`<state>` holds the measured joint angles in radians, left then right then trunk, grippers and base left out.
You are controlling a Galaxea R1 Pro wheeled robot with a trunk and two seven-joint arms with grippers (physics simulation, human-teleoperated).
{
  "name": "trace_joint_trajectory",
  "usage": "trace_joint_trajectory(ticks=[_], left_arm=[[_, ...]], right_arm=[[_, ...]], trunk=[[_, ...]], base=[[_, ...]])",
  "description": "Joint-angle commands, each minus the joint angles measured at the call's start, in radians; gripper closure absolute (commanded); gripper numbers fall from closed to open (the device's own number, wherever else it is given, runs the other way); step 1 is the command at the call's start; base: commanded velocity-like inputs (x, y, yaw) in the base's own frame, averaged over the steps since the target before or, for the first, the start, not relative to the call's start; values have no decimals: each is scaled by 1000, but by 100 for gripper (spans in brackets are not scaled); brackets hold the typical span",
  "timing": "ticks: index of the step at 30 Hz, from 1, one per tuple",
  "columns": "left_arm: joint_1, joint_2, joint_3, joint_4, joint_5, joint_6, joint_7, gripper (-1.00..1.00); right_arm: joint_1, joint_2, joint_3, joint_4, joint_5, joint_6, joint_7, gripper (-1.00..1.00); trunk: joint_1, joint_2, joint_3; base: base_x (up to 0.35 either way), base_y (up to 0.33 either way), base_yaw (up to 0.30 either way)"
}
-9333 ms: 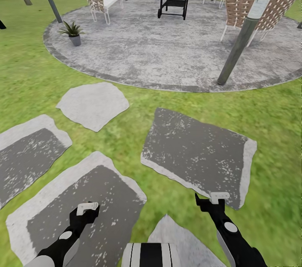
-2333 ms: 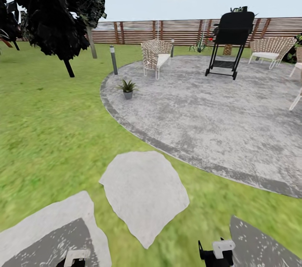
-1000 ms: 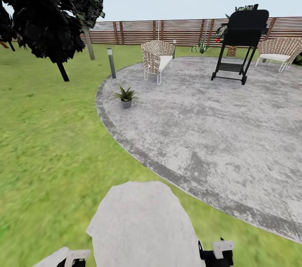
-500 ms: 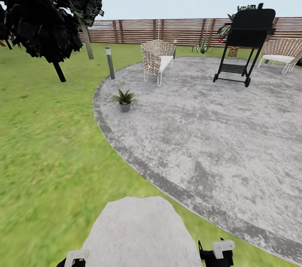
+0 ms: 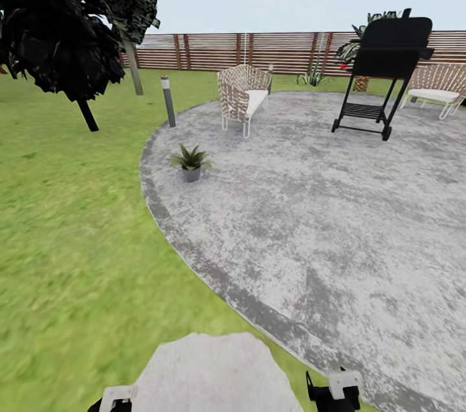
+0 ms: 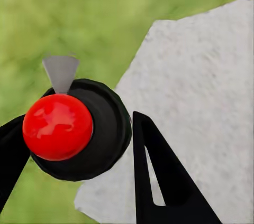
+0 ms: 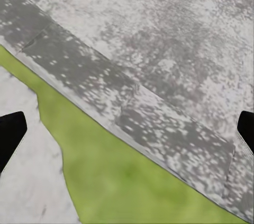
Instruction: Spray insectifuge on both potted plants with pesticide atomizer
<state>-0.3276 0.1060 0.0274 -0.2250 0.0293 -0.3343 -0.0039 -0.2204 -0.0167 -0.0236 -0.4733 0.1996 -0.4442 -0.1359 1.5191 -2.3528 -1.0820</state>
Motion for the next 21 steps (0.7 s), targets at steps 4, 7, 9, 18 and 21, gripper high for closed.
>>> trace_joint_trajectory(ticks=[4,7,9,18,21], left_arm=[[-1,0,2,1,3,-3,-1,100],[-1,0,2,1,3,-3,-1,100],[-1,0,2,1,3,-3,-1,100],[-1,0,2,1,3,-3,-1,100],[-1,0,2,1,3,-3,-1,100]], right_arm=[[-1,0,-2,1,11,-2,-5,-100],[-1,1,-2,1,11,-2,-5,-100],[-1,0,-2,1,11,-2,-5,-100],[-1,1,-2,1,11,-2,-5,-100],[-1,0,-2,1,11,-2,-5,-100]], trunk=[[0,0,-1],[0,0,-1],[0,0,-1],[0,0,-1],[0,0,-1]], base=[[340,0,0],[340,0,0],[340,0,0],[340,0,0],[340,0,0]])
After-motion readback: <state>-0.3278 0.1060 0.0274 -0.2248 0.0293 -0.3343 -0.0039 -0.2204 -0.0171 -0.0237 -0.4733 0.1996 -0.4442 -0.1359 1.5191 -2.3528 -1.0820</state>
